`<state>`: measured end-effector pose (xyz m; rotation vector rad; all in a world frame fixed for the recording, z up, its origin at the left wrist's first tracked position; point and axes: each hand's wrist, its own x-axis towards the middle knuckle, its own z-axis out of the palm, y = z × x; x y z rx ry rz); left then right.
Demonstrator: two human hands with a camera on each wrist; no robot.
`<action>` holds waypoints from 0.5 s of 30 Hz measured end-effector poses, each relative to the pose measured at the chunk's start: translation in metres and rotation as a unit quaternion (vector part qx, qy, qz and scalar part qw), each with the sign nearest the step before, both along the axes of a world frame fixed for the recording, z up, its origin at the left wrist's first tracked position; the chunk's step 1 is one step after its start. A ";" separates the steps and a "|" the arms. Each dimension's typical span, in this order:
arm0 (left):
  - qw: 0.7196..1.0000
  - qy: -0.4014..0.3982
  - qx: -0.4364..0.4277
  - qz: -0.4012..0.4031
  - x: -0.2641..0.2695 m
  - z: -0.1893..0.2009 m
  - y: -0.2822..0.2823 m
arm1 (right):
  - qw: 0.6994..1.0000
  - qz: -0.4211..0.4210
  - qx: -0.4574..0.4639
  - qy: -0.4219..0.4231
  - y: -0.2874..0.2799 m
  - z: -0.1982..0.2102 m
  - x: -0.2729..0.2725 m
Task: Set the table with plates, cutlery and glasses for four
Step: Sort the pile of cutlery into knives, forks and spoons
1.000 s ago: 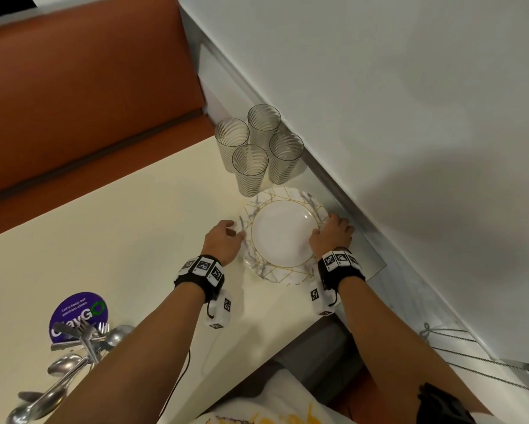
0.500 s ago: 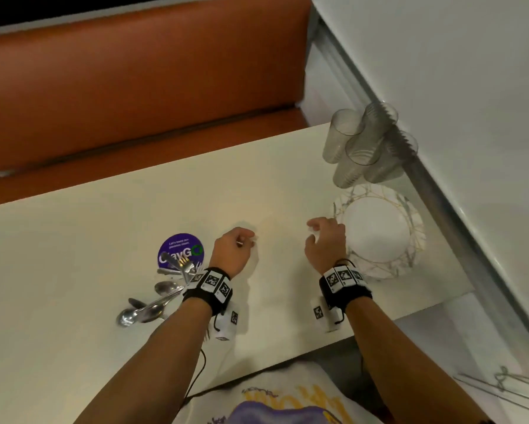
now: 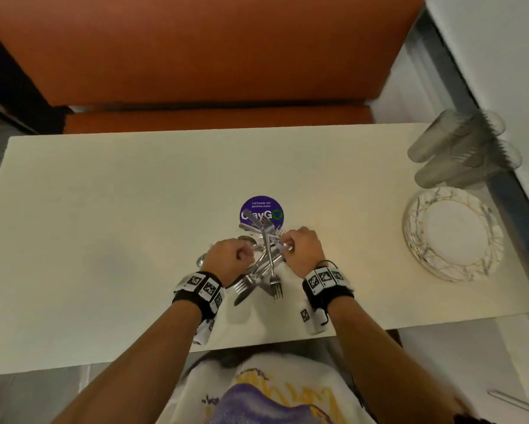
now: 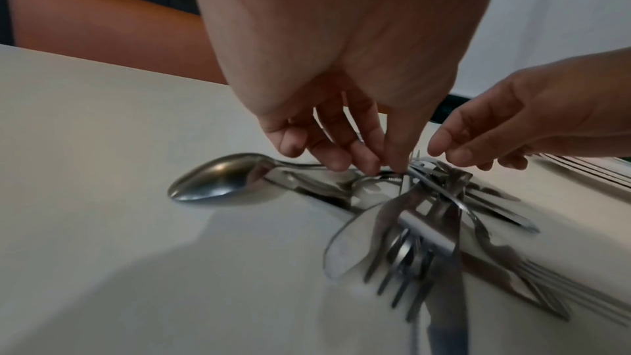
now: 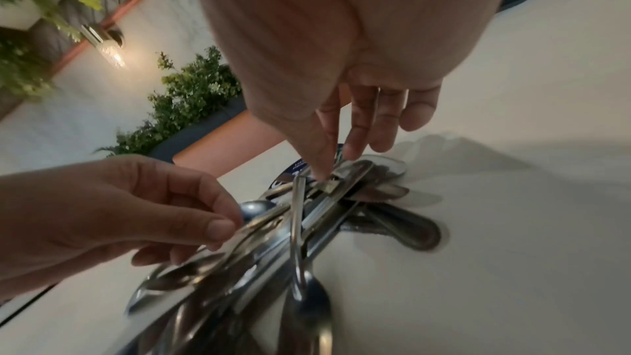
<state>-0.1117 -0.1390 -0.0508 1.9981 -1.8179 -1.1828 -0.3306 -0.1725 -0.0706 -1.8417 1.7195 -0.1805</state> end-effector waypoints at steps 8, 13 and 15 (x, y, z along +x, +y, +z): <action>0.996 -0.059 0.032 -0.067 0.014 0.002 0.009 | 0.994 0.026 0.022 0.101 0.011 0.004 0.010; 0.991 -0.094 0.016 -0.093 0.011 0.007 0.009 | 0.996 0.017 -0.021 0.083 0.015 0.007 0.019; 0.991 -0.100 0.017 -0.083 0.011 0.009 0.010 | 0.998 0.034 -0.017 0.053 0.019 0.007 0.024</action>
